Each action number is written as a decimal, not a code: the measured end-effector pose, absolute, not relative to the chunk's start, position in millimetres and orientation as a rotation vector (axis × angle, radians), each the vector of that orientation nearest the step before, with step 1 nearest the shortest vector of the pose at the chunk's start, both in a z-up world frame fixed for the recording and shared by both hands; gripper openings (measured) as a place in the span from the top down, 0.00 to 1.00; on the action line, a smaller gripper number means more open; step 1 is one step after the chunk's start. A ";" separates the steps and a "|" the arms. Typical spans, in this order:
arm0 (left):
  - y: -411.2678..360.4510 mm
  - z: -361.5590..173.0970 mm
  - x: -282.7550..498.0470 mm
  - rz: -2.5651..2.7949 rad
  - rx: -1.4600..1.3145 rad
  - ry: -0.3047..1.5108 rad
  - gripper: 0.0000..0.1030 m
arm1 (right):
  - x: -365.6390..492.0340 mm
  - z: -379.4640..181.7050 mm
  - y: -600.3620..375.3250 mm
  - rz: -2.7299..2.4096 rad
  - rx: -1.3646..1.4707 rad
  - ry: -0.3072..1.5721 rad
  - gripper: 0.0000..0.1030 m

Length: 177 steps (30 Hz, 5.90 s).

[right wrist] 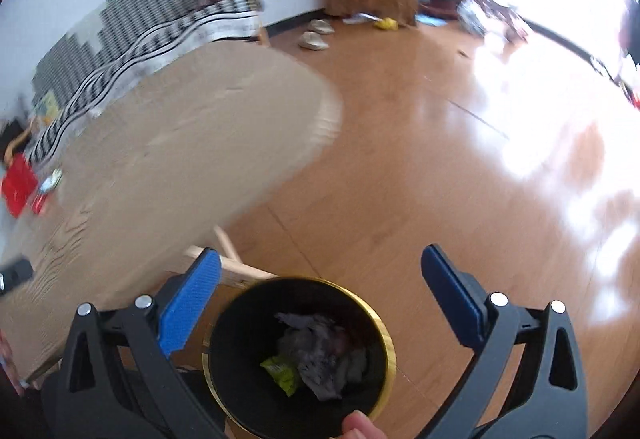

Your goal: Collect trash

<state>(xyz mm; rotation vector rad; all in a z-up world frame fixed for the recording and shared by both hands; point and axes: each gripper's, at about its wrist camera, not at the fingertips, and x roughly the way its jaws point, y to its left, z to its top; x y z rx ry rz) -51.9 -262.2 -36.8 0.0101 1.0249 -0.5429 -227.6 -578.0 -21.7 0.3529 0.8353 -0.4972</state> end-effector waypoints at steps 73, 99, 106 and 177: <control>-106.9 -55.7 215.5 -0.234 -0.014 0.960 0.48 | 167.1 -32.5 -294.9 0.060 0.048 0.884 0.87; -359.6 45.5 -109.8 -0.912 0.053 0.876 0.48 | -185.9 118.7 -536.6 -0.244 0.327 0.590 0.87; -427.3 -35.8 -188.3 -0.962 0.201 1.017 0.48 | -281.4 15.4 -592.6 -0.312 0.503 0.779 0.87; -46.0 15.2 51.7 -0.082 -0.230 0.646 0.06 | 19.0 47.0 -296.3 -0.087 0.099 0.575 0.06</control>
